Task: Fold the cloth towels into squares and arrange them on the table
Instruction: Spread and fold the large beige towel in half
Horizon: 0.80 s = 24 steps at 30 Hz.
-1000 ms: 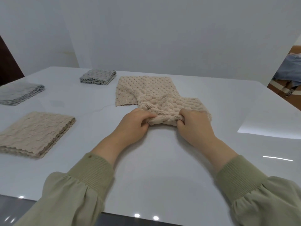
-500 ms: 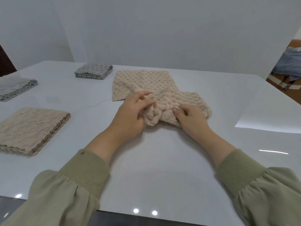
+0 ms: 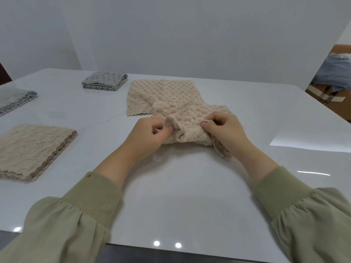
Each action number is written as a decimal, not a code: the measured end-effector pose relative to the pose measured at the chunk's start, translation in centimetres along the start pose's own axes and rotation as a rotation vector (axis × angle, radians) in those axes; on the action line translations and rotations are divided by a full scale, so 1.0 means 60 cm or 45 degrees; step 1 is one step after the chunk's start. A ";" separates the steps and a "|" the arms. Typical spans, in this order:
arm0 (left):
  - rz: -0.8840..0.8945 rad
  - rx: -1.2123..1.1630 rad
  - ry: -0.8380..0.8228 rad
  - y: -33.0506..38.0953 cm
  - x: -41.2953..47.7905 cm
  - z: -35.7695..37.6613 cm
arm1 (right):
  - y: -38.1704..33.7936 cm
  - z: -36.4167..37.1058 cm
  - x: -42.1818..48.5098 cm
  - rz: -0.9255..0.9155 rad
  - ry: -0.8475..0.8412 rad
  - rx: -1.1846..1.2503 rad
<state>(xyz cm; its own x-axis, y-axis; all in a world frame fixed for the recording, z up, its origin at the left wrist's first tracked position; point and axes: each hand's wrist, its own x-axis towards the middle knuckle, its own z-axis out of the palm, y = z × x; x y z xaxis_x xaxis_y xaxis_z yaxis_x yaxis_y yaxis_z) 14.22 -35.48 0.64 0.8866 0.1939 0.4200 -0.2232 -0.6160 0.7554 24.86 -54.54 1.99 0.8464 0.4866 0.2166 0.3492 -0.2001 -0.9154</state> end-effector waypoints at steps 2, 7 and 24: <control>-0.127 -0.227 0.044 0.004 0.005 -0.013 | -0.002 -0.026 0.005 0.023 -0.173 0.076; -0.319 -0.758 -0.224 0.004 0.016 -0.041 | -0.013 -0.061 0.000 0.211 -0.606 0.522; -0.046 0.569 -0.248 -0.054 0.023 0.007 | -0.028 -0.068 -0.023 0.157 -0.463 -1.411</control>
<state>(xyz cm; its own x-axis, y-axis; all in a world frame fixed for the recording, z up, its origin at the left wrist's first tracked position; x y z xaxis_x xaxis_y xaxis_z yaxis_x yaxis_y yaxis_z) 16.35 -33.54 -1.42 0.9594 0.1012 0.2632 -0.0327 -0.8871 0.4604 24.72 -58.36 4.63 0.7968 0.5907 -0.1270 0.5840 -0.8069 -0.0885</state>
